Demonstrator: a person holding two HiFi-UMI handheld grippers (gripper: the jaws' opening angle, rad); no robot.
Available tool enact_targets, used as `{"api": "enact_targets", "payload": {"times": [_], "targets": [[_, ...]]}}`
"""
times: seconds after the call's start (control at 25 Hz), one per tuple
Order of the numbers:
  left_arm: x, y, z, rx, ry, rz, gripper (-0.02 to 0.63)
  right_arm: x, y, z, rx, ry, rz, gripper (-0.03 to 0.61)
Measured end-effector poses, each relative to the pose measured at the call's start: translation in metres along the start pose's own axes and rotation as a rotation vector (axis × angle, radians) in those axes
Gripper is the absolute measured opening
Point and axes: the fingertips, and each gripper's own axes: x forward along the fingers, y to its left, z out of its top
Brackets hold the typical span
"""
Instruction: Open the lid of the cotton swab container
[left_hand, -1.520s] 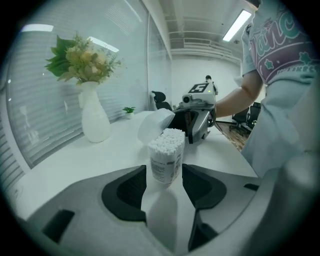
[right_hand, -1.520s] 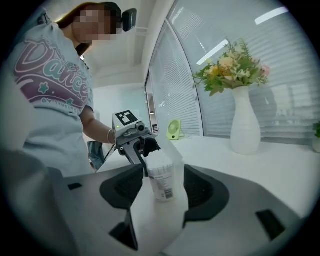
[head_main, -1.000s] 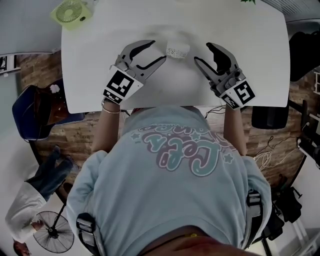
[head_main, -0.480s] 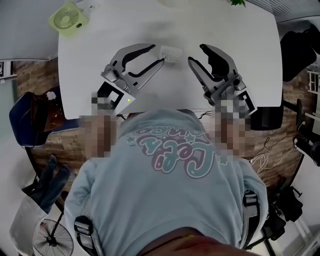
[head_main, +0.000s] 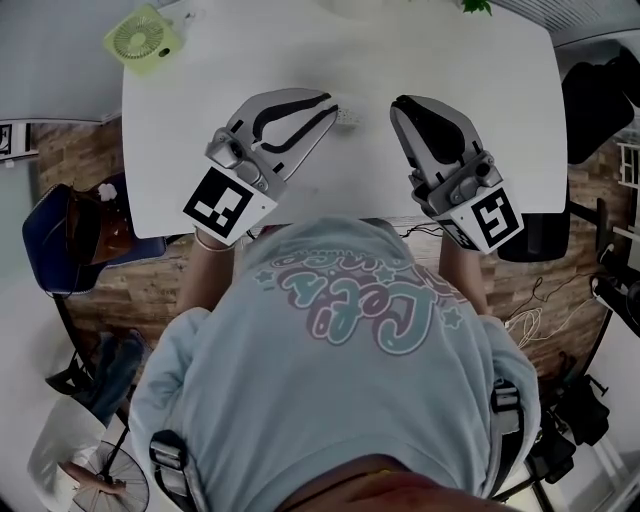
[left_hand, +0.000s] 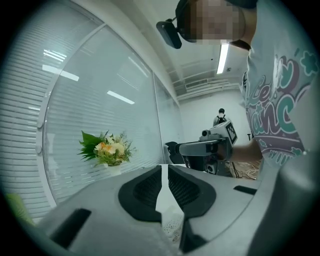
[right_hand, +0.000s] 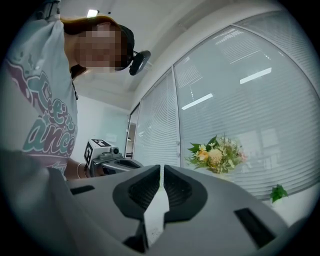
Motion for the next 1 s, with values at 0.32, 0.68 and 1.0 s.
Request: {"api": "enact_targets", "payload": {"times": [0.32, 0.68, 1.0], "targets": [[-0.0014, -0.0013, 0.0075, -0.118, -0.065, -0.021, 0.018, 0.0017, 0.0018, 0.0037, -0.012, -0.002, 0.003, 0.006], [-0.0012, 0.0000, 0.0013, -0.099, -0.032, 0.000, 0.009, 0.0046, 0.0035, 0.0009, -0.015, 0.015, 0.001, 0.006], [-0.0006, 0.0016, -0.0005, -0.138, -0.033, -0.007, 0.009, 0.0042, -0.0004, 0.0021, -0.019, 0.013, -0.013, 0.005]]}}
